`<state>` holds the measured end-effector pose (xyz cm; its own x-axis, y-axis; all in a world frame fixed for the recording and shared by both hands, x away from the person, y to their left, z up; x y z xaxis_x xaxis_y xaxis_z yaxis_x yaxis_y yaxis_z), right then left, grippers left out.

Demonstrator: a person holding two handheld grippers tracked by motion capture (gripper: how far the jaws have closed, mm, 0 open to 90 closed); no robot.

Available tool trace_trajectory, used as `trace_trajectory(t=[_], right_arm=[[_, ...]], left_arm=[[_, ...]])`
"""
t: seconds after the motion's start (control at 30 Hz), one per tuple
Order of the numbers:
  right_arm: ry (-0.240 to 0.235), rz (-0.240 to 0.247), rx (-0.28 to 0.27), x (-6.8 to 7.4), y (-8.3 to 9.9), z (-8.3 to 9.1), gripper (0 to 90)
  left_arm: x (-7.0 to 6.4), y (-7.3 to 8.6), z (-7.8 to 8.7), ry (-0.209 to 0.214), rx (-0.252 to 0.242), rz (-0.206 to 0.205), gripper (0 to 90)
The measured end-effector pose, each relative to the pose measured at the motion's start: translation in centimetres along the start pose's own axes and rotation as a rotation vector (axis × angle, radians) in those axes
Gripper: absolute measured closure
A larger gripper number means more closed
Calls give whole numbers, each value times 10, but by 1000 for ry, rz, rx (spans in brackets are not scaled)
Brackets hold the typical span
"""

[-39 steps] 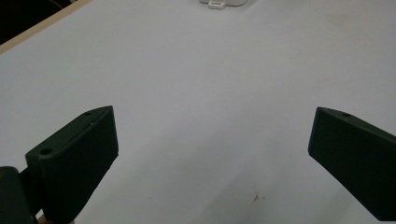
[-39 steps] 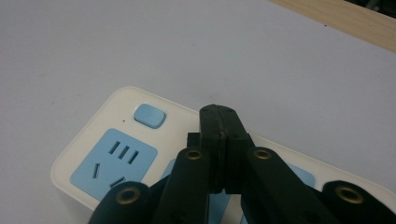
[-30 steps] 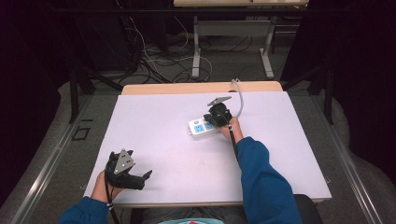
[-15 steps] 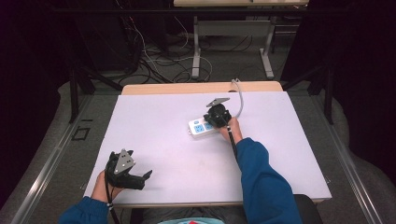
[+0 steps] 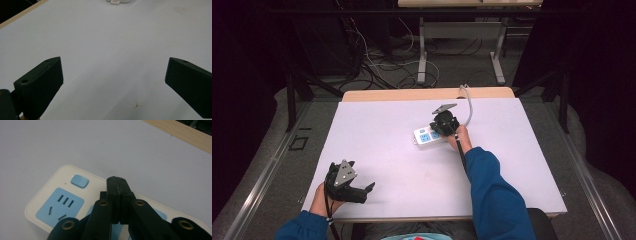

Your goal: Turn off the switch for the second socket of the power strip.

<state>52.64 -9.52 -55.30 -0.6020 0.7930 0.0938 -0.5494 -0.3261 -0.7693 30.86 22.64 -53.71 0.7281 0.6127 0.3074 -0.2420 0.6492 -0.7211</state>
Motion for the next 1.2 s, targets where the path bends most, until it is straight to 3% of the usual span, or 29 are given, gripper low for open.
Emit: trace_trajectory(t=[0.27, 0.47, 0.53, 1.1, 1.2], right_arm=[[8, 10, 32, 0, -2, 0, 900], [-4, -8, 13, 2, -5, 1, 900], [0, 12, 20, 1, -5, 1, 900], [20, -1, 24, 2, -6, 2, 900], [24, 13, 1, -1, -8, 4, 900]], left_arm=[[0, 0, 0, 1, -2, 1, 14], [0, 0, 0, 1, -3, 1, 14], [0, 0, 0, 2, -5, 4, 14], [0, 0, 0, 4, -6, 2, 14], [0, 0, 0, 5, -6, 4, 14]])
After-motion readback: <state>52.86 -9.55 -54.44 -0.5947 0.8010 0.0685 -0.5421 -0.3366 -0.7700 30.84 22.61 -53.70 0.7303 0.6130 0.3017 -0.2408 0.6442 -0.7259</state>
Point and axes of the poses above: each handheld gripper's, and its own axes: z roughly backward along the jaws, y roughly out of its underside, x roughly to its left, the point moved 2 cm from there along -z, roughly forward along the jaws, and after that the axes turned 9 degrees about -z, right-handed, at the moved point
